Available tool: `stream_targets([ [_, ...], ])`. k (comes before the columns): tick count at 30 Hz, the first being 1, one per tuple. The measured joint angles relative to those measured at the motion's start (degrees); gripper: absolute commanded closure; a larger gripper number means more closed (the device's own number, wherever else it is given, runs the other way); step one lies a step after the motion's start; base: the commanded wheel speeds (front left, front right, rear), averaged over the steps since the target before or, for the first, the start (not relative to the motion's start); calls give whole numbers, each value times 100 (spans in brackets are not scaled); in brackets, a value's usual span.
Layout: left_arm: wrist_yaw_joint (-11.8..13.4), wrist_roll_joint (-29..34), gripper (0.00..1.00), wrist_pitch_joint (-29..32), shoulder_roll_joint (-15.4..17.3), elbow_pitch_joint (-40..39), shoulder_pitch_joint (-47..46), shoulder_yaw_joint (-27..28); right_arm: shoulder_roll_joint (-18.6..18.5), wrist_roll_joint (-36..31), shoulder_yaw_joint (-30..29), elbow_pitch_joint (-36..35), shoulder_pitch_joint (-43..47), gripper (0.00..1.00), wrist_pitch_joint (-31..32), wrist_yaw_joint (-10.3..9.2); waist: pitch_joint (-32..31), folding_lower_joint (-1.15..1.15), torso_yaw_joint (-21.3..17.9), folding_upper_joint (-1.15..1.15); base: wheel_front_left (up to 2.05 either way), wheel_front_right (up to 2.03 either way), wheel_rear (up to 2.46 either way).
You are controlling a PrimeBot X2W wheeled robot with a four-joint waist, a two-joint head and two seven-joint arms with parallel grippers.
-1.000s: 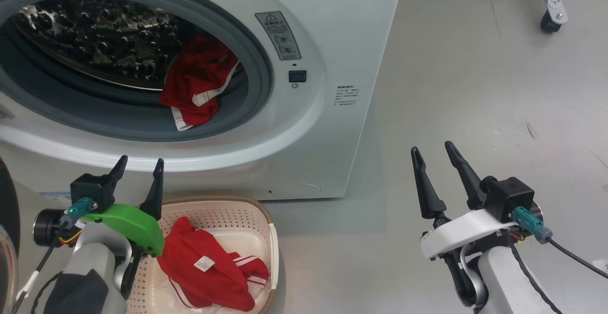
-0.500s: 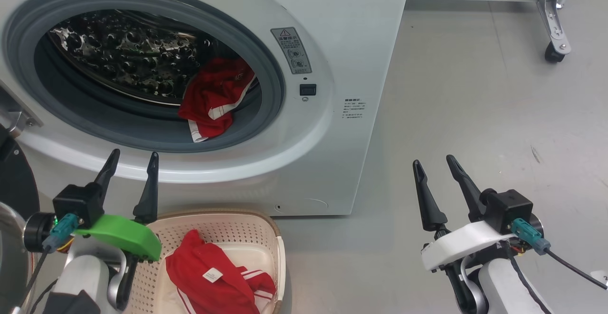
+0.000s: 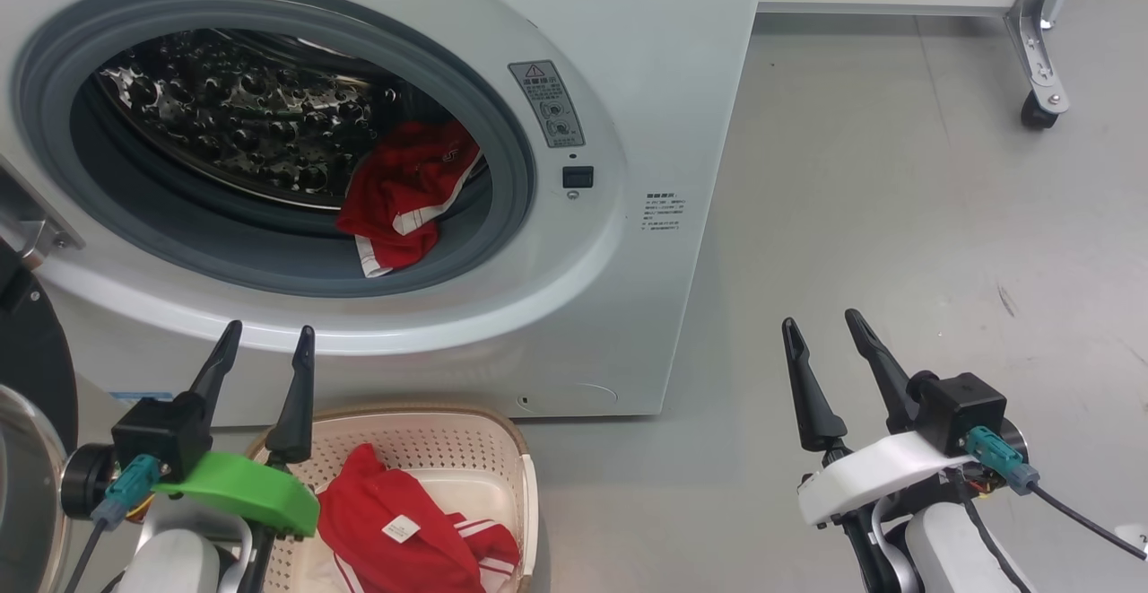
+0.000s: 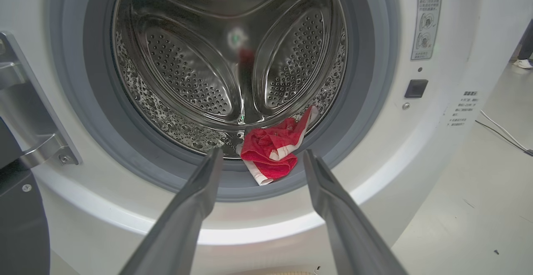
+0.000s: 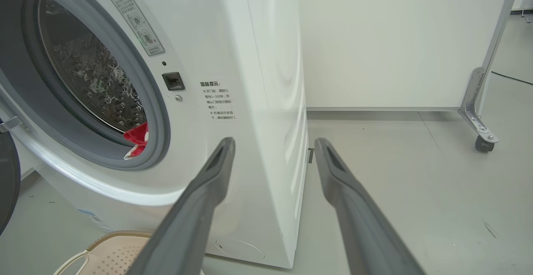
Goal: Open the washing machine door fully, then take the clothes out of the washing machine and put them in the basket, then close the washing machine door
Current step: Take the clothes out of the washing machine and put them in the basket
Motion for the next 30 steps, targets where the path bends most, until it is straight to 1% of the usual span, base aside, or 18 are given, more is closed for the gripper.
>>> stream_targets([
  [14, 0, 94, 0, -1, -46, -377, 249, 91, 3, -15, -12, -52, 19, 0, 0, 3, 23, 0, -47, 0, 0, 0, 0],
  [19, 0, 102, 0, 0, -57, -452, 271, 121, 5, -15, -42, -60, 20, 0, 0, 8, 50, 0, -67, 0, 0, 0, 0],
  [22, 0, 105, 0, -1, -63, -513, 291, 133, 5, -15, -52, -65, 20, 0, 0, 45, 63, 0, -72, 0, 0, 0, 0],
  [30, 0, 144, 0, -1, -82, -576, 323, 157, 9, -30, -56, -84, 20, 0, 0, 46, 89, 0, -71, 0, 0, 0, 0],
])
